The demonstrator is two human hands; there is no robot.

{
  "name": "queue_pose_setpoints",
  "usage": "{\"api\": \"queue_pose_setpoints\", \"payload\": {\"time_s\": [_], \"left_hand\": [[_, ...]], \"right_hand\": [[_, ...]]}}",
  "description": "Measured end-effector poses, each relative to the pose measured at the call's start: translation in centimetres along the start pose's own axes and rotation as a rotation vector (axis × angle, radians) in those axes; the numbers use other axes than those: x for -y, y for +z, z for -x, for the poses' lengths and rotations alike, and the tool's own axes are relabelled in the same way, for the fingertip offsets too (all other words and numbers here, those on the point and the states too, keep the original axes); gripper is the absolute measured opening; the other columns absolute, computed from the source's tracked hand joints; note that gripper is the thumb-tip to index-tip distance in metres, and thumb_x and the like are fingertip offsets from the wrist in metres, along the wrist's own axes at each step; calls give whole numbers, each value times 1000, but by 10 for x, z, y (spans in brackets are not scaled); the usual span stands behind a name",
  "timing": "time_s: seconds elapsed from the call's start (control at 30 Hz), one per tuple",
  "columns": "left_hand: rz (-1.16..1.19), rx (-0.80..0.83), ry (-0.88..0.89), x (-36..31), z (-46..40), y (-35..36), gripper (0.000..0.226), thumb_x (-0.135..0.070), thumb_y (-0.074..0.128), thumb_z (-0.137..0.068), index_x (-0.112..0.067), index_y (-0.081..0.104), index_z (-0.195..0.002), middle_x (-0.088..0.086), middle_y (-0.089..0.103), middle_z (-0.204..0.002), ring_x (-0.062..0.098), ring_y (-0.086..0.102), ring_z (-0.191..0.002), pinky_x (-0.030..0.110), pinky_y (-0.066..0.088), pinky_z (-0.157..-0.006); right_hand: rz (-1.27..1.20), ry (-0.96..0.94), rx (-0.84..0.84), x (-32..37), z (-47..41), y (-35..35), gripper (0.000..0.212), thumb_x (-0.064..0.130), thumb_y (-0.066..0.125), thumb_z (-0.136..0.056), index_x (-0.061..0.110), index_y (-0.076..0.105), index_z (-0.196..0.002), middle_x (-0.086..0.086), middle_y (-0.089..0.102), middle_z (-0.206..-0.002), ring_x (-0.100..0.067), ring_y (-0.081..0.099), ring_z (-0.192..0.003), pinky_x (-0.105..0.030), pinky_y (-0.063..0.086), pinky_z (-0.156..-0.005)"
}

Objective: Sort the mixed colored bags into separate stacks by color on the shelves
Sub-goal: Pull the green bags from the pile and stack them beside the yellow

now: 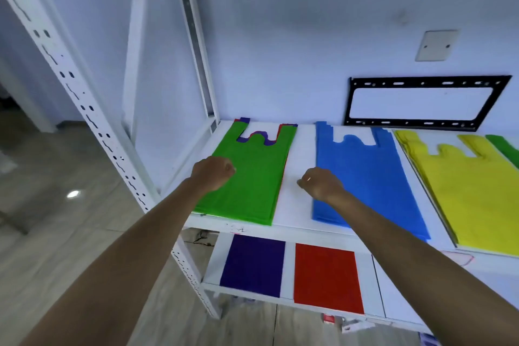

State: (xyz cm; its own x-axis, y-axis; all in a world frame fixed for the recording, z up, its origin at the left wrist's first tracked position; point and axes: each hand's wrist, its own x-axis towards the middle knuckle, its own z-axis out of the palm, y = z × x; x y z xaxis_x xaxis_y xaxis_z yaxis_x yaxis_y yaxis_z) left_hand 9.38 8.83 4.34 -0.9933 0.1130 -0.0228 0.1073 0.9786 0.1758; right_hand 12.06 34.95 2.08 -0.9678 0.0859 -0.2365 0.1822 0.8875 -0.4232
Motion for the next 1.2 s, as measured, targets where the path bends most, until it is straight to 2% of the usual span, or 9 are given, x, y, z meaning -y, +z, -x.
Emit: {"api": "queue_pose_setpoints", "payload": {"time_s": [0.13,0.37,0.5,0.7,0.83,0.9,0.97,1.07,1.2], "left_hand": [[32,12,-23,45,-16,13,35,-36,39,-97,-17,67,-105,5,71,-95,20,59,-79,28,38,-71],[72,-3,-134,96,-50,19,33,-33,39,-95,-22,65,-113,7,68,-109,28,60,-100,32,44,-84],[112,-70,-166,119,-73,21,33,-28,40,-93,-21,67,-110,7,69,-108,29,60,-94,31,44,-81],[143,-13,-149,130,-100,27,32,-27,40,-93,-17,67,-106,8,69,-103,26,54,-84,30,41,-76],[165,67,-87,130,-117,36,24,-25,41,-92,-16,63,-90,7,68,-101,29,59,-90,30,41,-75],[200,124,-55,128,-125,42,24,-24,43,-92,-17,66,-94,4,67,-98,27,61,-92,29,42,-73],[224,162,-44,126,-132,49,26,-24,44,-92,-15,63,-77,3,62,-78,21,57,-72,26,39,-62],[209,163,-39,122,-138,59,32,-30,52,-93,-16,52,-64,-2,47,-58,16,48,-58,25,34,-55],[267,152,-49,118,-142,67,35,-32,64,-88,-19,45,-62,-5,46,-58,17,53,-65,27,39,-62]], "right_hand": [[-24,73,19,33,-21,29,19,20,40,-95,10,54,-89,-16,64,-114,-27,54,-86,-29,40,-72],[-179,180,60,62,-63,60,45,42,53,-92,6,57,-117,-8,59,-95,-25,56,-85,-33,47,-80],[-158,239,-17,67,-80,73,38,27,62,-89,3,55,-118,-14,65,-110,-31,65,-100,-31,48,-75],[-279,352,-109,54,-87,69,9,2,52,-85,-1,60,-82,-18,65,-86,-30,65,-75,-33,55,-67],[-293,422,-219,47,-78,61,29,6,48,-87,7,45,-59,-16,56,-81,-28,52,-74,-29,41,-65],[-332,443,-231,46,-78,62,24,11,51,-88,4,52,-65,-21,61,-88,-28,53,-78,-34,45,-71],[-410,441,-200,52,-79,66,17,18,60,-87,2,62,-85,-22,65,-98,-29,57,-85,-36,49,-78],[-466,416,-152,65,-79,76,42,29,73,-81,0,62,-110,-19,66,-107,-33,62,-102,-35,48,-85],[-416,474,-217,72,-79,87,32,24,76,-79,1,65,-99,-20,70,-102,-33,66,-93,-37,53,-81]]}}
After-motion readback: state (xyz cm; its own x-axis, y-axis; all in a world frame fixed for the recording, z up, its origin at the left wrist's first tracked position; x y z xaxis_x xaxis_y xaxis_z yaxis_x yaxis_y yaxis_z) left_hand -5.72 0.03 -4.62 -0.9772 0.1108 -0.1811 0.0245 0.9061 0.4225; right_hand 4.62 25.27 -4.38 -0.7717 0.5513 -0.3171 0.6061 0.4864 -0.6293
